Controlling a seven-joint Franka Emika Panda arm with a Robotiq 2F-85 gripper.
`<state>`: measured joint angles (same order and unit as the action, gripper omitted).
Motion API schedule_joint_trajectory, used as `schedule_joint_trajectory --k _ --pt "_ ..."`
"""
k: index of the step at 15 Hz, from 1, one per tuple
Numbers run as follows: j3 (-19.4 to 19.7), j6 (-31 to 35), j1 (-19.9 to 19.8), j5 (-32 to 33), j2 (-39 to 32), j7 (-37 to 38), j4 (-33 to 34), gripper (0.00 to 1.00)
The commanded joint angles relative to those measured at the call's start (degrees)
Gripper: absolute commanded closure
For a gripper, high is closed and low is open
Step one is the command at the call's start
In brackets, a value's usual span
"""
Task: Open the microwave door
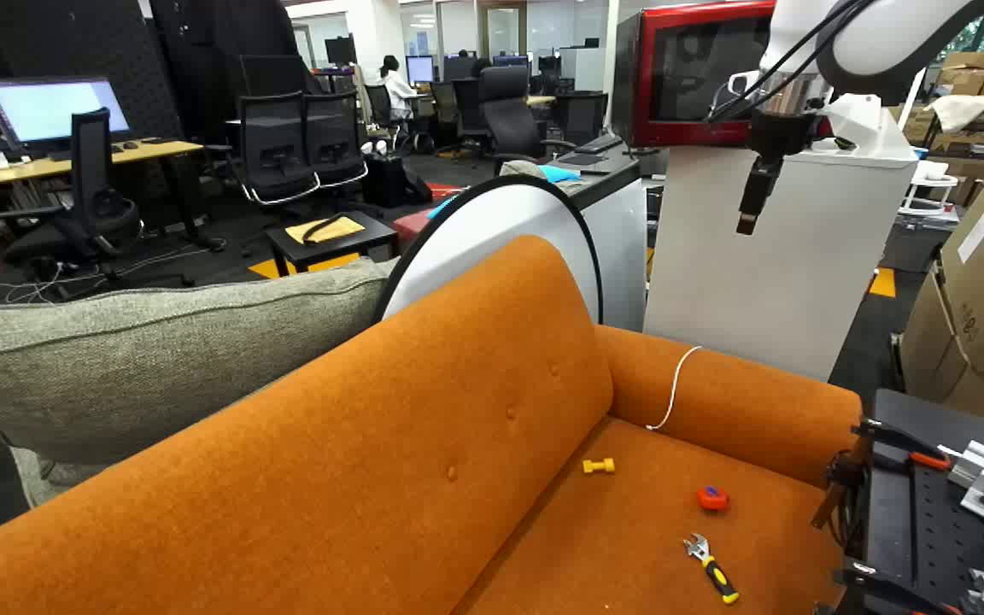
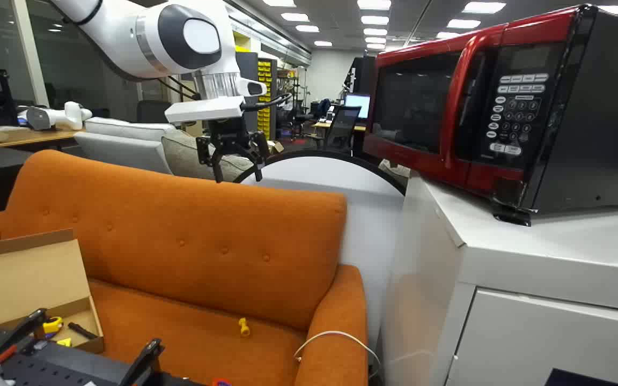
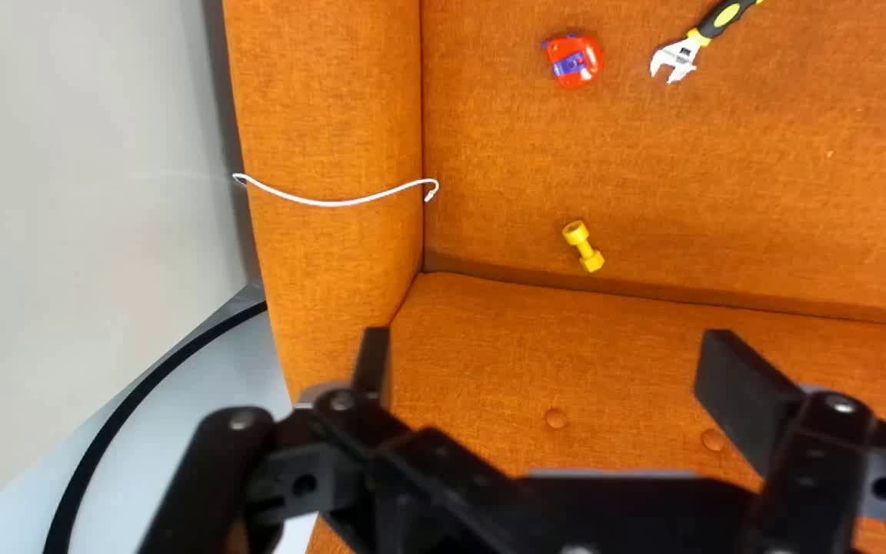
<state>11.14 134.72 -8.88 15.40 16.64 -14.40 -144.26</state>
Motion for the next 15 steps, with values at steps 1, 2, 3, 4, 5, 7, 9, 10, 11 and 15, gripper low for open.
schedule_joint_trajectory --k 1,2,3,4,5,7,9,10,11,15 --pt "-0.3 -0.1 -0.3 -0.2 0.0 -0.1 0.1 0.00" --pt "-0.5 1.1 -1.2 1.4 0.6 1.7 -0.3 0.00" --pt "-0.4 2.7 -1.8 1.7 1.4 3.0 -0.8 0.00" --pt "-0.1 5.0 -2.4 1.9 2.4 4.2 -1.6 0.00" --pt "-0.1 7.1 -3.1 2.3 3.2 5.4 -2.1 0.00" --pt "0.3 12.4 -4.6 2.4 5.4 7.6 -3.4 0.00" --pt "-0.4 17.2 -7.9 5.2 7.4 11.0 -4.6 0.00" --pt "-1.8 19.2 -11.0 9.0 8.0 14.1 -5.0 0.00" --pt "-0.1 14.9 -7.5 4.4 6.4 9.4 -2.7 0.00" --pt "-0.3 15.3 -7.9 4.8 6.8 9.8 -3.2 0.00"
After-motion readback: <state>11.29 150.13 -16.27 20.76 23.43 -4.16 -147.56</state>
